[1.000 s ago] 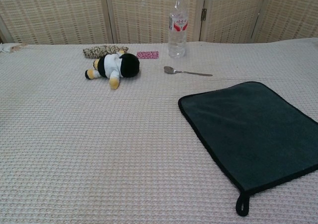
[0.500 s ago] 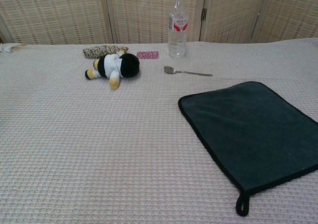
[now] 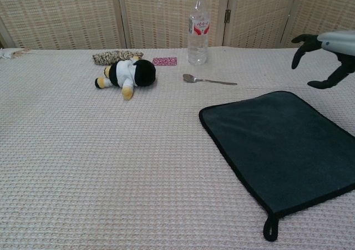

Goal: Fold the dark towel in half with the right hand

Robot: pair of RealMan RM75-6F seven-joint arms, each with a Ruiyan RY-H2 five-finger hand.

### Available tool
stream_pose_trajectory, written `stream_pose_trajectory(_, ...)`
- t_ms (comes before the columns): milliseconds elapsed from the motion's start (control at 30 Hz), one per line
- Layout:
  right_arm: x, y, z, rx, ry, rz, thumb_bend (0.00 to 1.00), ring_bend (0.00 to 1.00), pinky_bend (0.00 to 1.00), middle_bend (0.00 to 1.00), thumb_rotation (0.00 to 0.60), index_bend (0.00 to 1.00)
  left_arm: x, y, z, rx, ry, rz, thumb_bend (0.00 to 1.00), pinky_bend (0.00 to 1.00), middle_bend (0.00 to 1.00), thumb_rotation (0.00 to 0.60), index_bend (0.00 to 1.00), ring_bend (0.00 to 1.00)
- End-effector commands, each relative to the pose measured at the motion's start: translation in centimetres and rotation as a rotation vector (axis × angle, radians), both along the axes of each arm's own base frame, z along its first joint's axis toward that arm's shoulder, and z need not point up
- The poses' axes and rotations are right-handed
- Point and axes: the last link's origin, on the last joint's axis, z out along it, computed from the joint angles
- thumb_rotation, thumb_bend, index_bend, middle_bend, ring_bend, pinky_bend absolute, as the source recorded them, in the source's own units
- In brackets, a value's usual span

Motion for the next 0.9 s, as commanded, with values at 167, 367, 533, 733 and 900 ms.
stream_pose_trajectory(167,2.9,-3.7,-4.4,0.065,-0.011,-0.02,0.42,0.0,0.0,0.01,0.6,0.38,-0.2,0.1,0.5,0.015,-0.006,0.008,0.52,0.0,0.0,0.6,0.0,0.0)
stream_pose_trajectory(367,4.1,-4.8,-7.1,0.102,-0.01,-0.02,0.44,0.0,0.0,0.03,0.6,0.41,-0.6,0.2,0.9,0.027,-0.011,0.021,0.52,0.0,0.0,0.6,0.0,0.0)
stream_pose_trajectory(533,4.8,-5.7,-8.6,0.122,0.012,-0.032,0.44,0.0,0.0,0.03,0.6,0.41,-0.5,0.2,0.9,0.027,-0.013,0.018,0.52,0.0,0.0,0.6,0.0,0.0)
stream_pose_trajectory(733,4.8,-6.5,-9.6,0.137,0.035,-0.063,0.44,0.0,0.0,0.03,0.6,0.41,-0.6,0.2,1.1,0.031,-0.018,0.021,0.52,0.0,0.0,0.6,0.0,0.0)
stream_pose_trajectory(900,4.3,-6.6,-10.1,0.151,0.065,-0.085,0.44,0.0,0.0,0.03,0.6,0.41,-0.7,0.3,1.2,0.033,-0.02,0.023,0.52,0.0,0.0,0.6,0.0,0.0)
